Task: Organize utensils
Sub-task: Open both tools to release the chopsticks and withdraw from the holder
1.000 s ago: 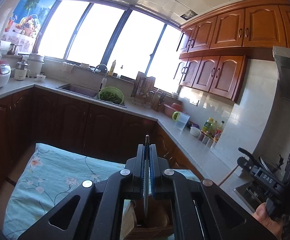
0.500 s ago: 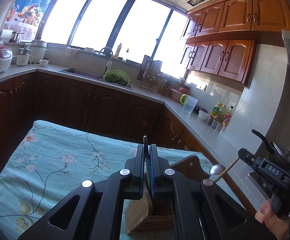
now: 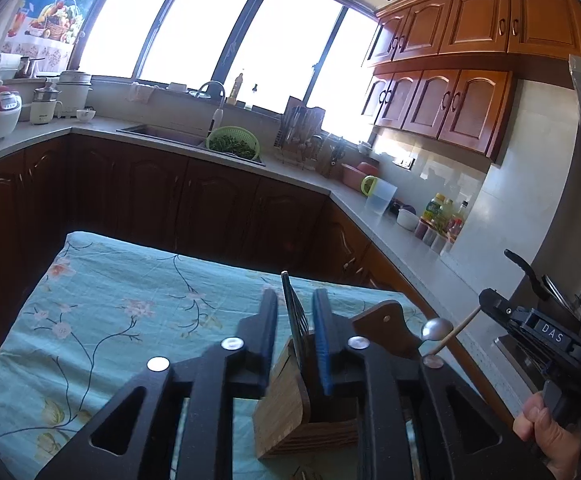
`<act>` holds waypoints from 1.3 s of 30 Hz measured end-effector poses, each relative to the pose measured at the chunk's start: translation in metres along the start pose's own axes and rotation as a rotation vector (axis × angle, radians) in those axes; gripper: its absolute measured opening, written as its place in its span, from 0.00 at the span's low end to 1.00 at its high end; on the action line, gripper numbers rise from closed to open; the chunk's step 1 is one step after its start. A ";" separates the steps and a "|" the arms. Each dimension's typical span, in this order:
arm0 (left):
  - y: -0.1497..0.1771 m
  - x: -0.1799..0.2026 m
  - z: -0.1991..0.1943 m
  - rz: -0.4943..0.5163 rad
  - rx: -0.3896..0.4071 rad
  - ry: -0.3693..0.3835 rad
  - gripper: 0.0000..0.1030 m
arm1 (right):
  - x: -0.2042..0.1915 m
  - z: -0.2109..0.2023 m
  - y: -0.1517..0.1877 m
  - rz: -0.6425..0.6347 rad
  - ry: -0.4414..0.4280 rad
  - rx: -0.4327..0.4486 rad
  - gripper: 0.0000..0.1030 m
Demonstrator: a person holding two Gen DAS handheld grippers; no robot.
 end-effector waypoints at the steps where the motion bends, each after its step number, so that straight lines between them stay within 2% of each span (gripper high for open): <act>1: -0.002 0.000 -0.004 0.001 0.013 -0.008 0.46 | 0.002 -0.003 -0.001 0.010 -0.012 0.005 0.34; 2: -0.004 0.001 -0.009 0.003 0.031 -0.011 0.54 | 0.002 -0.007 -0.002 0.018 -0.020 0.018 0.56; 4: -0.003 0.001 -0.018 0.011 0.042 -0.007 0.55 | 0.005 -0.020 -0.005 0.030 -0.015 0.055 0.77; 5: -0.002 0.000 -0.022 0.014 0.042 -0.008 0.59 | 0.006 -0.027 -0.007 0.035 -0.013 0.074 0.84; 9: 0.004 -0.003 -0.045 0.017 0.063 -0.020 0.73 | 0.010 -0.055 -0.011 0.055 -0.031 0.119 0.93; 13: 0.018 -0.006 -0.069 0.013 0.063 -0.021 0.76 | 0.010 -0.083 -0.005 0.051 -0.027 0.140 0.97; 20: 0.044 -0.010 -0.102 0.014 0.022 -0.045 0.77 | 0.018 -0.117 0.024 0.052 -0.009 0.104 0.97; 28: 0.079 -0.018 -0.129 0.003 -0.057 -0.080 0.77 | 0.030 -0.135 0.081 0.054 0.034 0.005 0.97; 39: 0.116 -0.020 -0.132 -0.017 -0.195 -0.126 0.77 | 0.042 -0.141 0.146 0.087 0.071 -0.121 0.97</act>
Point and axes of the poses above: each gripper's, at about its wrist camera, not at the fingertips, and z roughly the way its jaws point, x to its right, y to its underside, the point moved 5 cm from there along z, roughly the way its jaws point, and after that the axes turned 8 degrees about -z, right-handed, at the moved point
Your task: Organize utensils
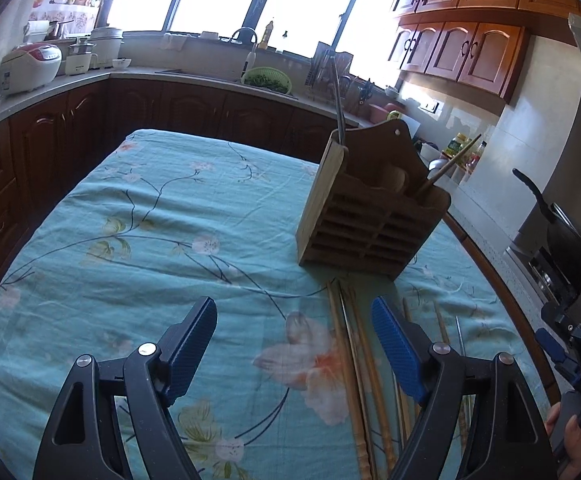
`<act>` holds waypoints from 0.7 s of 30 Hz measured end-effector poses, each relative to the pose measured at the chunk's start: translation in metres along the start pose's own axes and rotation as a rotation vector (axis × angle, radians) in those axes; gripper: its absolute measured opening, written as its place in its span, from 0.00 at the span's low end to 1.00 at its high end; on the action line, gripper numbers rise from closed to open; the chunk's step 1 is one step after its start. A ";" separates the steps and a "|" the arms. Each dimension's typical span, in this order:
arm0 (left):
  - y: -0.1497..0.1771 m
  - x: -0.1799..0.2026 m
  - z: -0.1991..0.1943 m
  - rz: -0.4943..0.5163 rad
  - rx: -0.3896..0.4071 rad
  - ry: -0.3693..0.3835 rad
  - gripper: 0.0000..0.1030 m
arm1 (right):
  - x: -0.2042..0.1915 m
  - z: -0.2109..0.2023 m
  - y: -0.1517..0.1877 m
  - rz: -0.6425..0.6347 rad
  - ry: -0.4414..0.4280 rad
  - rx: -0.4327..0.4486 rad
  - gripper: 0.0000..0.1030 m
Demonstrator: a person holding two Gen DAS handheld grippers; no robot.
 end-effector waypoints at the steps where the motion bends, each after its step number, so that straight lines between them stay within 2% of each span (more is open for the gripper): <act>1: 0.001 0.001 0.001 0.002 -0.008 -0.005 0.77 | 0.000 0.001 0.005 0.000 0.003 -0.008 0.97; 15: 0.007 0.012 0.024 0.045 -0.092 -0.056 0.74 | -0.003 0.013 0.013 -0.020 0.008 -0.064 0.95; 18: 0.006 0.018 0.033 0.059 -0.104 -0.046 0.68 | -0.003 0.018 0.014 -0.027 0.010 -0.076 0.89; 21: 0.004 0.029 0.039 0.084 -0.123 -0.021 0.57 | -0.003 0.024 0.012 -0.036 0.018 -0.094 0.76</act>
Point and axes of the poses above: each gripper's, at about its wrist camera, not at the fingertips, and z roughly the way its jaws point, x to its right, y to its underside, the point moved 5 cm from there along z, roughly the way its jaws point, and after that the axes turned 8 degrees about -z, right-handed, at the moved point
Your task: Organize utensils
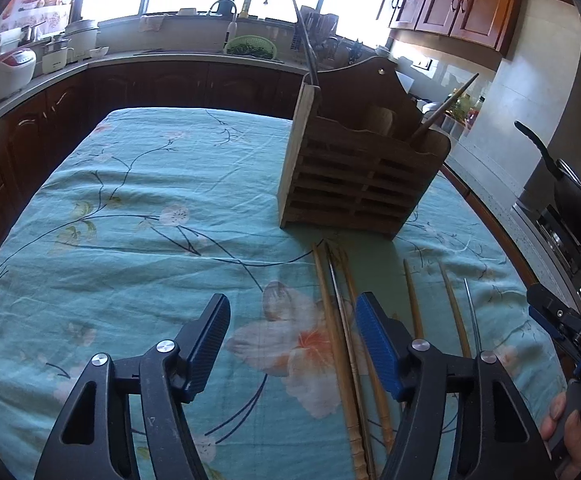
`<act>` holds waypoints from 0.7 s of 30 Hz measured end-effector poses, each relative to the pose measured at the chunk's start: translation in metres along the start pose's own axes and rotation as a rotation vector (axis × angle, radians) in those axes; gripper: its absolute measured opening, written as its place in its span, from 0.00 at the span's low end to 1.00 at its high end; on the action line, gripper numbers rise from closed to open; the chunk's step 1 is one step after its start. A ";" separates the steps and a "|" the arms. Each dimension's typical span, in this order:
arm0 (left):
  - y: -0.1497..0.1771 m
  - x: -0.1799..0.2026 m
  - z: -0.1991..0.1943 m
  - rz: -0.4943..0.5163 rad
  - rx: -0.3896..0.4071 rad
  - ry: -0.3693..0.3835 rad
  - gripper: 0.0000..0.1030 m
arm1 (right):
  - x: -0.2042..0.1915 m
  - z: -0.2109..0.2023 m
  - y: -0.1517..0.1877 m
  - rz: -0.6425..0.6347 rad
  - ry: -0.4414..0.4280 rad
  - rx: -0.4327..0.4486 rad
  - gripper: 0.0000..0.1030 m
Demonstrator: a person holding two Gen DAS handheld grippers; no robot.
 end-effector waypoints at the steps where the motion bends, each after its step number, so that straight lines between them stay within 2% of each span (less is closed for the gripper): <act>1: -0.001 0.004 0.003 0.006 -0.009 0.013 0.55 | 0.000 0.003 0.000 -0.004 0.006 -0.007 0.71; 5: -0.007 0.019 0.017 0.030 -0.052 0.068 0.40 | 0.000 0.016 -0.003 -0.025 0.014 -0.047 0.58; 8: -0.012 0.029 0.032 0.048 -0.092 0.098 0.34 | 0.001 0.029 -0.004 -0.041 0.018 -0.082 0.50; 13: -0.020 0.039 0.065 0.063 -0.149 0.100 0.28 | 0.003 0.055 -0.008 -0.067 0.028 -0.141 0.43; 21: -0.025 0.053 0.115 0.114 -0.220 0.036 0.26 | 0.003 0.090 -0.012 -0.116 0.043 -0.214 0.35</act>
Point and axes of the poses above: each gripper's, at about its wrist camera, not at the fingertips, and z roughly the way its jaws point, x to its right, y to its underside, the point moved 5 cm from there along z, roughly the way its jaws point, and after that the axes turned 8 degrees about -z, right-handed, at the moved point
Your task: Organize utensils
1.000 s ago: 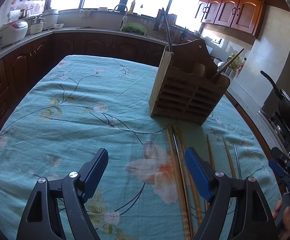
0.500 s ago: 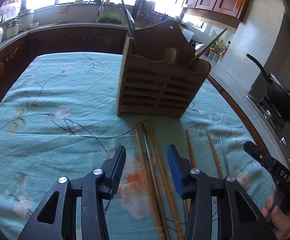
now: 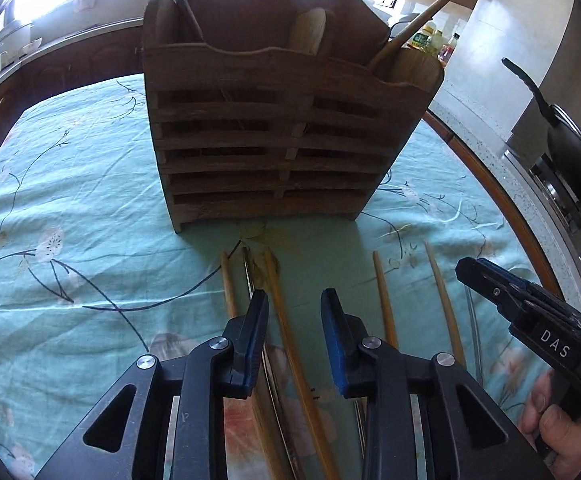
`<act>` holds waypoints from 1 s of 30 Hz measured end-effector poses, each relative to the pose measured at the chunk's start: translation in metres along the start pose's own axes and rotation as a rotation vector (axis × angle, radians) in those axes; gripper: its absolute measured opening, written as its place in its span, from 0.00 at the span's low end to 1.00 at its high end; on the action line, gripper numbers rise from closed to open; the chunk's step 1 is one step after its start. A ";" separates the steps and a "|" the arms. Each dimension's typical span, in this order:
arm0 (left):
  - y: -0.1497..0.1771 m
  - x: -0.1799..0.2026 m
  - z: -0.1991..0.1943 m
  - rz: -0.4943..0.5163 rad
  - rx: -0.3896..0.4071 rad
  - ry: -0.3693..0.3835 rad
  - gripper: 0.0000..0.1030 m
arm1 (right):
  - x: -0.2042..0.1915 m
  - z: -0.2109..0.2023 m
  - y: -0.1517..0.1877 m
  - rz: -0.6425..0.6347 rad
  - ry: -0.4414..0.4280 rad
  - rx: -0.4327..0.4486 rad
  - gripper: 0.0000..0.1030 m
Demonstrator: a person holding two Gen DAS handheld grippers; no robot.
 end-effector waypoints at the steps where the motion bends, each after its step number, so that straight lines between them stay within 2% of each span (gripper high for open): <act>1: -0.002 0.001 0.005 0.005 -0.006 -0.010 0.26 | 0.000 0.005 0.000 -0.004 0.000 -0.013 0.34; 6: -0.009 0.008 0.024 0.043 -0.026 -0.032 0.23 | -0.001 0.028 0.002 -0.037 0.025 -0.074 0.26; 8: -0.010 0.012 0.028 0.078 -0.015 -0.052 0.22 | -0.003 0.030 0.000 -0.077 0.057 -0.073 0.24; 10: -0.010 0.016 0.032 0.107 -0.007 -0.081 0.17 | -0.006 0.032 -0.002 -0.112 0.086 -0.077 0.21; 13: -0.010 0.020 0.037 0.142 0.009 -0.106 0.07 | -0.009 0.033 -0.002 -0.143 0.118 -0.074 0.12; 14: -0.009 0.020 0.037 0.139 0.010 -0.097 0.06 | -0.010 0.033 -0.002 -0.144 0.120 -0.073 0.08; 16: -0.009 0.019 0.039 0.128 0.007 -0.085 0.05 | -0.009 0.033 -0.002 -0.129 0.108 -0.071 0.07; 20: -0.008 0.015 0.032 0.087 0.009 -0.037 0.04 | -0.006 0.020 -0.005 -0.046 0.023 -0.043 0.05; 26: -0.009 0.007 -0.010 -0.015 0.062 0.097 0.03 | -0.011 -0.024 -0.016 0.005 -0.054 0.046 0.05; 30: -0.007 0.003 -0.046 -0.037 0.121 0.147 0.03 | -0.019 -0.056 -0.023 0.004 -0.077 0.107 0.05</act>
Point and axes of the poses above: each gripper's, at about its wrist camera, not at the fingertips, and z roughly the way its jaws point, x to its right, y to its underside, the point moved 5 cm from there along z, roughly the way its jaws point, and after that the axes turned 8 degrees about -z, right-handed, at the moved point
